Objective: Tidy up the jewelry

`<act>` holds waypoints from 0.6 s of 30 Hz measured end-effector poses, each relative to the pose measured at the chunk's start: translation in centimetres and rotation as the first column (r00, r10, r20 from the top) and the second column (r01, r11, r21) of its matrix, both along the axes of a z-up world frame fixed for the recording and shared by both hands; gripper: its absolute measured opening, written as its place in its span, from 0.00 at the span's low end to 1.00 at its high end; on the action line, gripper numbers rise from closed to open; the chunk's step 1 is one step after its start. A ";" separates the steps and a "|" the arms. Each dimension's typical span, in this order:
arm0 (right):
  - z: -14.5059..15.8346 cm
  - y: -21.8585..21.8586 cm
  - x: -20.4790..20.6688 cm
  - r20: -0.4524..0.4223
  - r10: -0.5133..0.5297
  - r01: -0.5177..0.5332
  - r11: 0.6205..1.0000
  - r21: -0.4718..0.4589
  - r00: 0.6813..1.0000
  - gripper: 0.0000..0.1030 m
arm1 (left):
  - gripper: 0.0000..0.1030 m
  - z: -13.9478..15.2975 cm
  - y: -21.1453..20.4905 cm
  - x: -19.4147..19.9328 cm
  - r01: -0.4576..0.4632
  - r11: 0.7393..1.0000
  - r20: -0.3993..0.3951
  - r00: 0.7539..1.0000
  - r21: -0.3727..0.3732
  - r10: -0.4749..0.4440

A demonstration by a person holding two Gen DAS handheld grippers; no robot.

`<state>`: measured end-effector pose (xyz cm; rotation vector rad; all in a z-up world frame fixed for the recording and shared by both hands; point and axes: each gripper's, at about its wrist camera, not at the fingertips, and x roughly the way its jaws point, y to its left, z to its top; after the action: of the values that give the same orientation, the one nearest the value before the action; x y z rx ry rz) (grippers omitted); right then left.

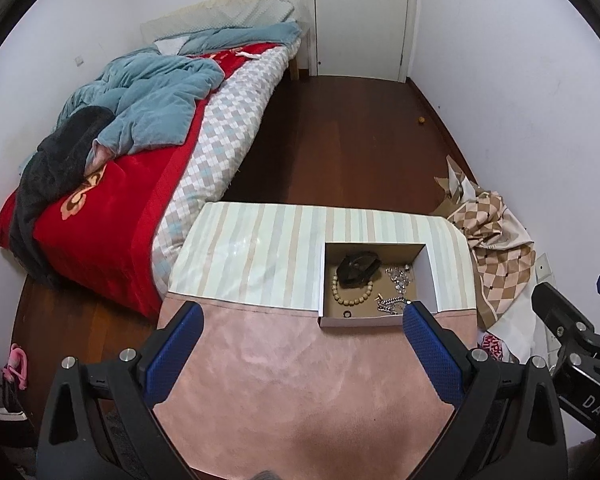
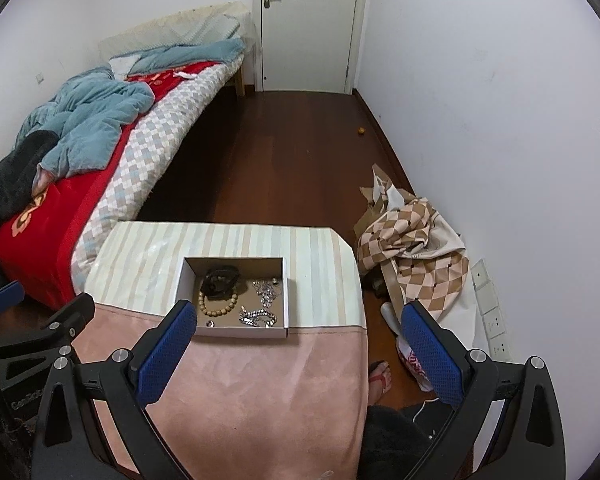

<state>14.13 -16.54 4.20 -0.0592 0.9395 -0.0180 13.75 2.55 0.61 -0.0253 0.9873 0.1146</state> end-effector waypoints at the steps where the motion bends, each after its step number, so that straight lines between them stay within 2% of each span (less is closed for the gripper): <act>1: -0.3 0.0 0.2 -0.010 0.000 0.000 1.000 0.000 1.000 1.00 | 0.99 -0.1 0.0 0.1 -0.001 1.000 -0.004 1.000 0.000 0.001; 7: -1.2 -0.1 0.4 -0.031 -0.004 0.004 1.000 -0.008 1.000 1.00 | 0.99 -0.5 0.0 0.3 0.001 1.000 -0.015 1.000 -0.005 -0.001; 18: -1.2 0.0 0.4 -0.041 0.000 0.000 1.000 -0.005 0.999 1.00 | 0.99 -0.7 0.1 0.2 0.002 1.000 -0.011 1.000 -0.006 -0.002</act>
<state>14.57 -16.57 2.96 -0.0639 0.9803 -0.0191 13.98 2.61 -0.06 -0.0291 0.9986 0.1102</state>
